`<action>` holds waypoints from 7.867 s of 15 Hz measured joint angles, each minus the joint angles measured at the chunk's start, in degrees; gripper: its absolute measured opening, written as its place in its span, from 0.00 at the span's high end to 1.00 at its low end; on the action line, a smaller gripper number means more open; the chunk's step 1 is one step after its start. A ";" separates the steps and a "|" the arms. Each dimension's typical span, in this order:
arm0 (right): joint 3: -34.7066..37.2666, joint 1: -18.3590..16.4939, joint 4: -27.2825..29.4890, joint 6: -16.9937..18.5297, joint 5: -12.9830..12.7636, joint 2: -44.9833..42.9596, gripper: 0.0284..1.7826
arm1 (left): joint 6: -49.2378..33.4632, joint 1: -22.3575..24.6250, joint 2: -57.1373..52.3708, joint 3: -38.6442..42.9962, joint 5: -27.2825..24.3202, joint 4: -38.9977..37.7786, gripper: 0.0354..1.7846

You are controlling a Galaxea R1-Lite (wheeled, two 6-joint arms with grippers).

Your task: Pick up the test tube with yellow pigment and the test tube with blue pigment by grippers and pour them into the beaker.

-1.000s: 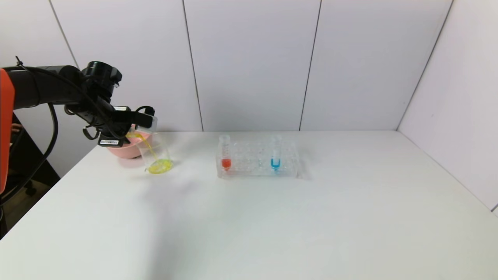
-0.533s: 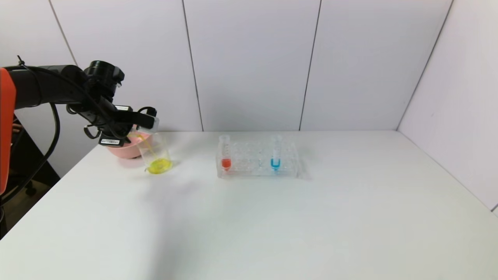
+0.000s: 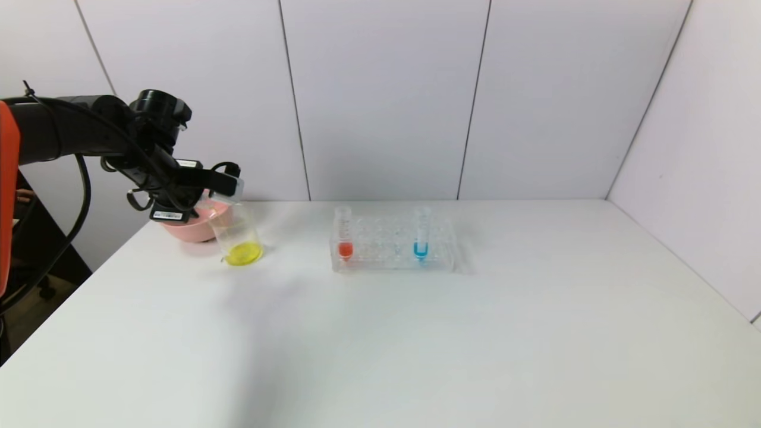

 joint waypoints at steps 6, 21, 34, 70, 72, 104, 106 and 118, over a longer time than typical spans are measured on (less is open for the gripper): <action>0.00 -0.02 0.00 0.00 0.00 0.00 0.00 | -0.88 0.00 -0.30 -0.48 0.02 0.69 0.72; 0.00 0.00 0.00 0.00 0.00 0.00 0.00 | -1.10 -1.76 -1.16 -0.39 3.51 0.06 0.72; 0.00 0.00 0.00 0.00 0.02 0.00 0.00 | 0.39 -2.83 -0.85 -0.37 6.84 0.30 0.72; 0.00 0.00 0.00 0.00 0.02 0.00 0.00 | -81.06 14.09 8.87 22.32 -39.33 -68.40 0.21; 0.00 0.00 0.02 0.00 0.00 0.00 0.00 | -81.03 14.03 8.70 22.37 -39.29 -69.56 0.08; 0.00 0.00 0.00 0.00 0.00 0.00 0.00 | -84.59 -52.69 -14.17 52.01 31.49 -101.45 0.00; 0.00 0.00 0.00 0.00 0.02 0.00 0.00 | -83.70 -54.09 -10.70 50.99 35.82 -102.27 0.00; 0.00 -0.02 0.00 0.00 0.00 0.00 0.00 | -97.34 -52.91 10.17 32.00 40.39 -87.44 0.00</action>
